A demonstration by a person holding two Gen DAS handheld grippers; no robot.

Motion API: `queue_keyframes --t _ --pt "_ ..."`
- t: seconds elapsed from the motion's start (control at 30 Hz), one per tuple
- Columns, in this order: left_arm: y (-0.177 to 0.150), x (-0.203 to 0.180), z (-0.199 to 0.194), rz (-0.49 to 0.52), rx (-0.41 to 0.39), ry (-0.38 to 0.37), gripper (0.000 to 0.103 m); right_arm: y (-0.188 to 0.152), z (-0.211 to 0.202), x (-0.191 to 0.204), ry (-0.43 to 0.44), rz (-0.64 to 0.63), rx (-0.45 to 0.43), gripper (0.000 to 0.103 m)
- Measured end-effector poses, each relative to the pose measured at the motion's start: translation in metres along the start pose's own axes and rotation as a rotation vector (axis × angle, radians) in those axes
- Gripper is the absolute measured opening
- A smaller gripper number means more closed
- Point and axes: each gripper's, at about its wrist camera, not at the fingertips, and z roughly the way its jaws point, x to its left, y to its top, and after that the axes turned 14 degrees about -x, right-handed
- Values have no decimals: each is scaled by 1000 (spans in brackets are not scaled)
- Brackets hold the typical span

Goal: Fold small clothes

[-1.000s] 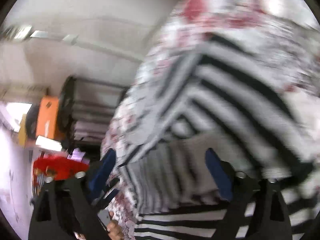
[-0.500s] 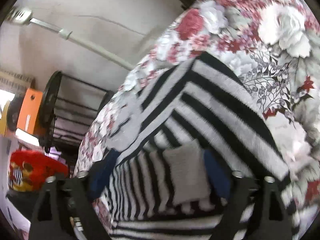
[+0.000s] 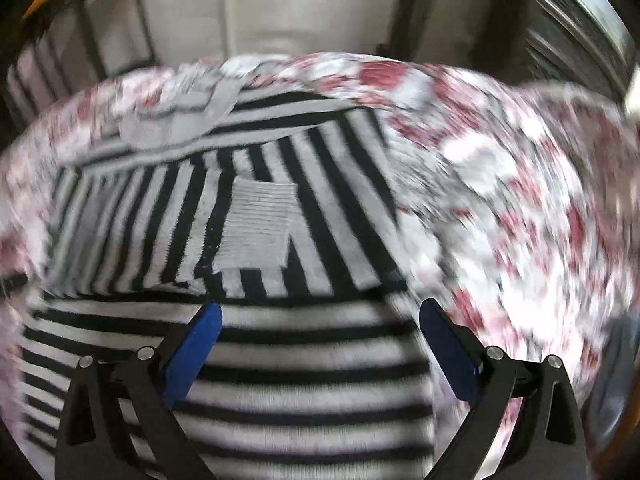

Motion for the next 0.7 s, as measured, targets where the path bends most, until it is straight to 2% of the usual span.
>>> queue_keyframes --t 0.1,0.2,0.27,0.43,0.53,0.6,0.63,0.7 --pt "-23 19 -28 -56 45 -96 98 -23 -25 -22 64 139 40 99" --pt "-50 30 -55 -77 106 -200 98 -45 -42 -34 93 169 70 99" --pt "-64 27 -50 -72 130 -229 98 -57 -56 -39 87 153 77 99" --pt "-94 16 -64 -11 152 -220 98 -82 -95 -46 91 80 73 99" --pt "-108 5 -71 57 147 -195 98 -93 -108 -45 88 21 100 99" --pt "-114 -6 -76 131 177 -167 98 -98 -112 -42 93 -12 129 99" --pt "-114 -9 -79 149 169 -170 98 -100 -116 -41 99 -11 147 99" --pt "-116 -12 -83 171 128 -172 98 -96 -121 -43 158 43 122 99"
